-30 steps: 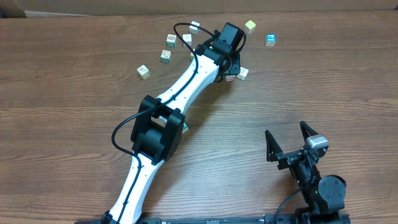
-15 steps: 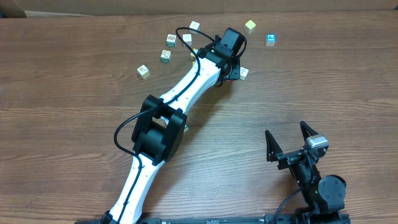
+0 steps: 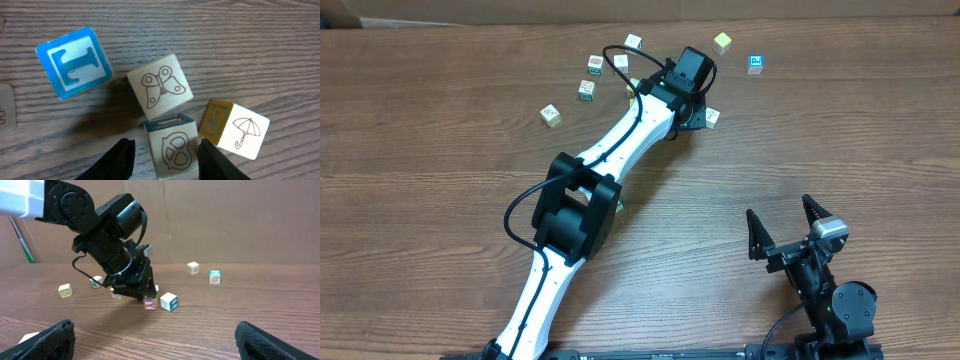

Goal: Form a circle
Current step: 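Lower the open left gripper around the cream pretzel E block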

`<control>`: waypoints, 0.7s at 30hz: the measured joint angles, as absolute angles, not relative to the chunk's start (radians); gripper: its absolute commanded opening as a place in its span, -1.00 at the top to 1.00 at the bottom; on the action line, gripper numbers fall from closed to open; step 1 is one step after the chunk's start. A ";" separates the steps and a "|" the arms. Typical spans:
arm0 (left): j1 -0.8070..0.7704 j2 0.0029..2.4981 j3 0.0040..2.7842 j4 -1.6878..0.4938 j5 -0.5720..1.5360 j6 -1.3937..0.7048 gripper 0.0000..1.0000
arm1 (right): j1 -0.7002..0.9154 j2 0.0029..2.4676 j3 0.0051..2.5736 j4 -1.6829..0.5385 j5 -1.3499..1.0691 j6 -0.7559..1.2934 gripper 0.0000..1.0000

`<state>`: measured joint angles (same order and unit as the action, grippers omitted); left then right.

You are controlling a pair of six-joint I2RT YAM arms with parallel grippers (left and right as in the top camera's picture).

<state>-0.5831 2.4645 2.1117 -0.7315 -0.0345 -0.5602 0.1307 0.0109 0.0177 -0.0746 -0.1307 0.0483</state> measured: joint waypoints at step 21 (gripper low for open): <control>-0.590 2.465 2.100 -0.732 -0.043 -0.563 0.40 | 0.131 0.011 0.018 -0.075 -0.131 0.048 -1.00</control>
<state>-0.5896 2.4645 2.1002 -0.7319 -0.0429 -0.5632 0.1307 0.0109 0.0177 -0.0746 -0.1307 0.0483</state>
